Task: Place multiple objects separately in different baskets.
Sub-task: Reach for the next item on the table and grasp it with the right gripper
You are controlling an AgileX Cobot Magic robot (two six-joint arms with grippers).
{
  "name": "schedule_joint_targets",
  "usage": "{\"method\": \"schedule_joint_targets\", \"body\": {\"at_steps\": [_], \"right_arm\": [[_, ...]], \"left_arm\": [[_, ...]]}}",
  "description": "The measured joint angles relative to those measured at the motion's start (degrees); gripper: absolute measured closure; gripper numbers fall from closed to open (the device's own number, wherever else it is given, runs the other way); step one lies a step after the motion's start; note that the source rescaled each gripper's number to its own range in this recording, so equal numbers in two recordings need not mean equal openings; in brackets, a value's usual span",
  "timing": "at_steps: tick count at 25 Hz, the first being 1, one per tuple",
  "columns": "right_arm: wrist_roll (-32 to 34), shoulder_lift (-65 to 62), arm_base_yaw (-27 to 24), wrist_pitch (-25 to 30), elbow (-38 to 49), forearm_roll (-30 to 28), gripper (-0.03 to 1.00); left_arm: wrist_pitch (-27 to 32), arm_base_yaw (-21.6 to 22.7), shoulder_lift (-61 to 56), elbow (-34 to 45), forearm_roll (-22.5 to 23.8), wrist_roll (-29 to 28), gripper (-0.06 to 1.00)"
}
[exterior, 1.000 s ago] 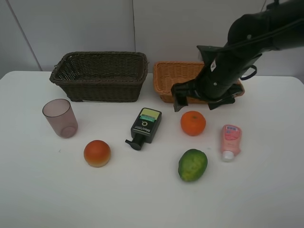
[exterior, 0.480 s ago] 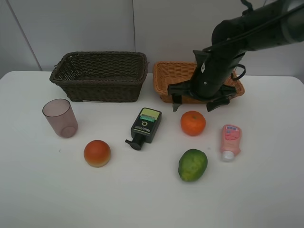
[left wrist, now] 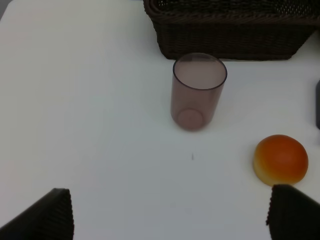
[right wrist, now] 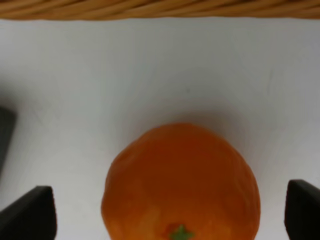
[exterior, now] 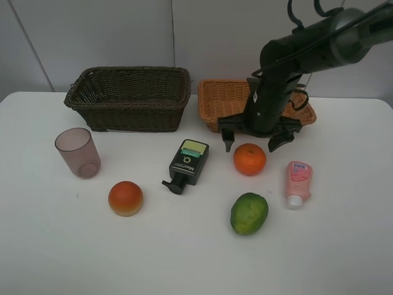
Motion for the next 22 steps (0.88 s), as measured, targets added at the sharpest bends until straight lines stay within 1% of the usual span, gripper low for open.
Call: {"method": "schedule_joint_targets", "body": {"at_steps": [5, 22], "right_arm": [[2.1, 1.2, 0.0, -0.4, 0.0, -2.1, -0.03], [3.4, 5.3, 0.0, -2.6, 0.0, -2.6, -0.03]], "left_arm": [[0.0, 0.0, 0.0, 0.0, 0.0, 0.0, -0.06], [0.0, 0.0, 0.0, 0.0, 0.0, 0.0, -0.06]]}}
